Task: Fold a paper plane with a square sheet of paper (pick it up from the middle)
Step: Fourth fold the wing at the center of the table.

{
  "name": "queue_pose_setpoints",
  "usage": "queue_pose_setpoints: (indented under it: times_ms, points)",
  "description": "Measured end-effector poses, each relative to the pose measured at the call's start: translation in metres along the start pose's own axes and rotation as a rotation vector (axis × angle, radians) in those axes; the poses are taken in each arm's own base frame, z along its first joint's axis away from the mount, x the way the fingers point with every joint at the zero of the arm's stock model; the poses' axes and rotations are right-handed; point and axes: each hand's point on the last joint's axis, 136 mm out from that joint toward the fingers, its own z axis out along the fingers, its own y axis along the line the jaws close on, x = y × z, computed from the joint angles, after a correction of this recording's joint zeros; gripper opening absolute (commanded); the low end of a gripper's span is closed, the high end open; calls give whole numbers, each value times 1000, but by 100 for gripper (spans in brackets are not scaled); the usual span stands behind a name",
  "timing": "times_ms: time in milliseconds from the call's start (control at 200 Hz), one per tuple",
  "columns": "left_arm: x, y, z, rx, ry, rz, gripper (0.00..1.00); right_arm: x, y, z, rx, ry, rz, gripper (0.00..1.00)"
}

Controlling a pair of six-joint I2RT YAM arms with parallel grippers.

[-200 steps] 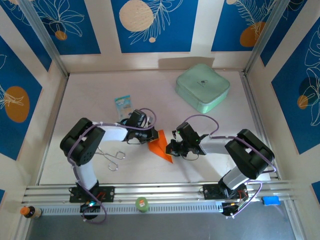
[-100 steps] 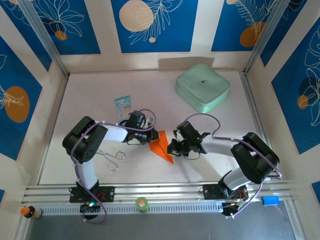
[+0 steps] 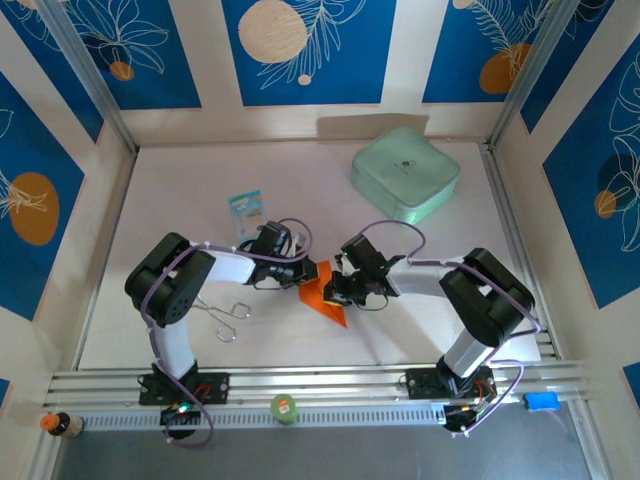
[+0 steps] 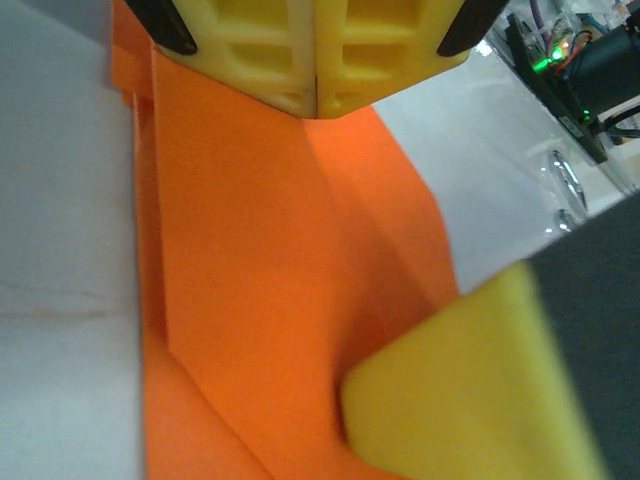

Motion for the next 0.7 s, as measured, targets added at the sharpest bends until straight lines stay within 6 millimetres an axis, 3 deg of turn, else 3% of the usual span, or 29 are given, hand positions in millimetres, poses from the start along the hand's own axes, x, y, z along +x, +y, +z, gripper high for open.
queue_pose_setpoints:
  times_ms: [215, 700]
  points:
    - [0, 0, 0, 0, 1, 0, 3, 5, -4, 2, -20, -7, -13, 1]
    - [0, 0, 0, 11, 9, -4, 2, 49, -33, -22, -50, -8, -16, 2]
